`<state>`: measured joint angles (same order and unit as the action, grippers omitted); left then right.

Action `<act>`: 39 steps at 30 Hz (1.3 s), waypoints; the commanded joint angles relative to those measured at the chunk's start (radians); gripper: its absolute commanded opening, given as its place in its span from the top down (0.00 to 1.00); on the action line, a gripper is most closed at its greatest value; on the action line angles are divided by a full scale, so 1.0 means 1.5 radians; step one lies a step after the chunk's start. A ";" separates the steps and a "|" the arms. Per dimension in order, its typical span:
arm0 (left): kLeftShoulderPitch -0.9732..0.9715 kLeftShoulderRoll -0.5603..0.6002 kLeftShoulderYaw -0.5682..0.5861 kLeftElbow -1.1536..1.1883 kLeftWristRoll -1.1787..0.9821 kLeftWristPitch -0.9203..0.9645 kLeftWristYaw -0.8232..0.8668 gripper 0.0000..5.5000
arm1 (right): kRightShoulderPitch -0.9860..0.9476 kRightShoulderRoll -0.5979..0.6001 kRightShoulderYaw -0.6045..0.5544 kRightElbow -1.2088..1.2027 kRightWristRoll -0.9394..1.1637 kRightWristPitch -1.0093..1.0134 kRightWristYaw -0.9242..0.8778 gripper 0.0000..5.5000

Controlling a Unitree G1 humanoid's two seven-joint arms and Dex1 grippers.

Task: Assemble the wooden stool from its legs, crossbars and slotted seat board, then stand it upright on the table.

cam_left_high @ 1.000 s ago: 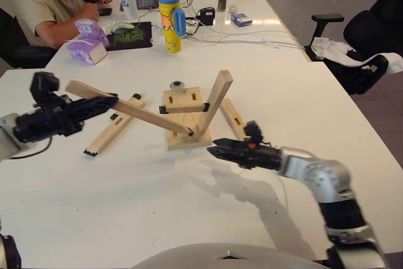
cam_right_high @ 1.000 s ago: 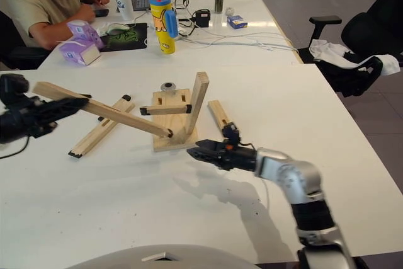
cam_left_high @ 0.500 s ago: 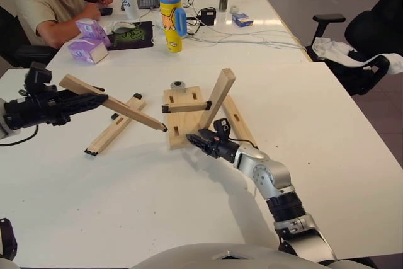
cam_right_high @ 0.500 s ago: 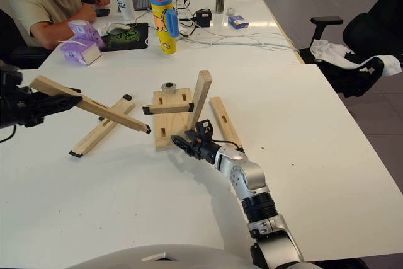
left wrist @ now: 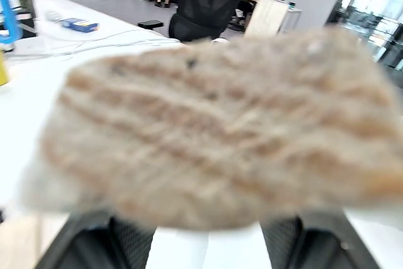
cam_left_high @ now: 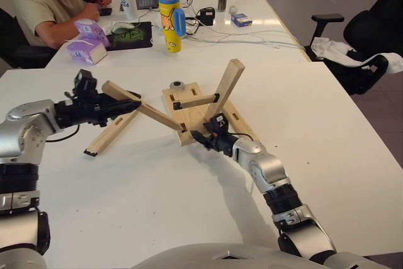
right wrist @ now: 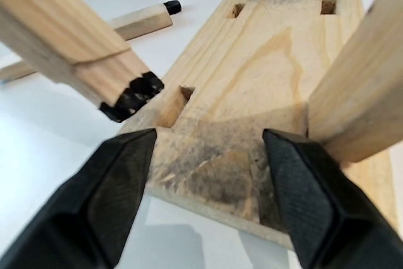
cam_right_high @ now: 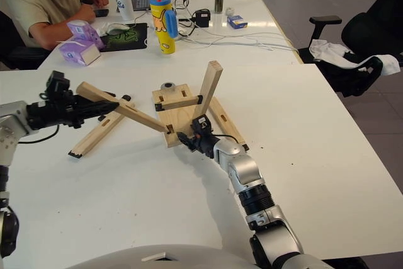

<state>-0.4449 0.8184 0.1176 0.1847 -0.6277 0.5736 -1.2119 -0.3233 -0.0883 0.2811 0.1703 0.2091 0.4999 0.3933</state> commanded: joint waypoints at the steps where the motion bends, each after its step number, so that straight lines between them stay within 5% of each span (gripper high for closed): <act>1: -0.026 -0.009 -0.043 0.028 0.058 -0.040 -0.014 0.63 | 0.039 0.010 0.018 0.045 -0.022 0.036 -0.009 0.43; 16: -0.133 -0.024 -0.139 0.030 0.145 -0.028 -0.048 0.63 | 0.048 0.014 0.043 0.071 -0.072 0.075 0.003 0.43; 28: -0.022 -0.126 -0.189 0.017 0.189 -0.079 0.052 0.63 | 0.047 0.029 0.033 0.103 -0.068 0.091 0.021 0.43; 39: -0.046 -0.065 -0.175 -0.026 0.162 -0.022 0.041 0.63 | 0.050 0.025 0.035 0.103 -0.079 0.094 0.025 0.43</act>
<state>-0.5428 0.7069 -0.0796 0.1213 -0.4266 0.4669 -1.1275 -0.3394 -0.0401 0.3019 0.2396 0.1029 0.5256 0.4247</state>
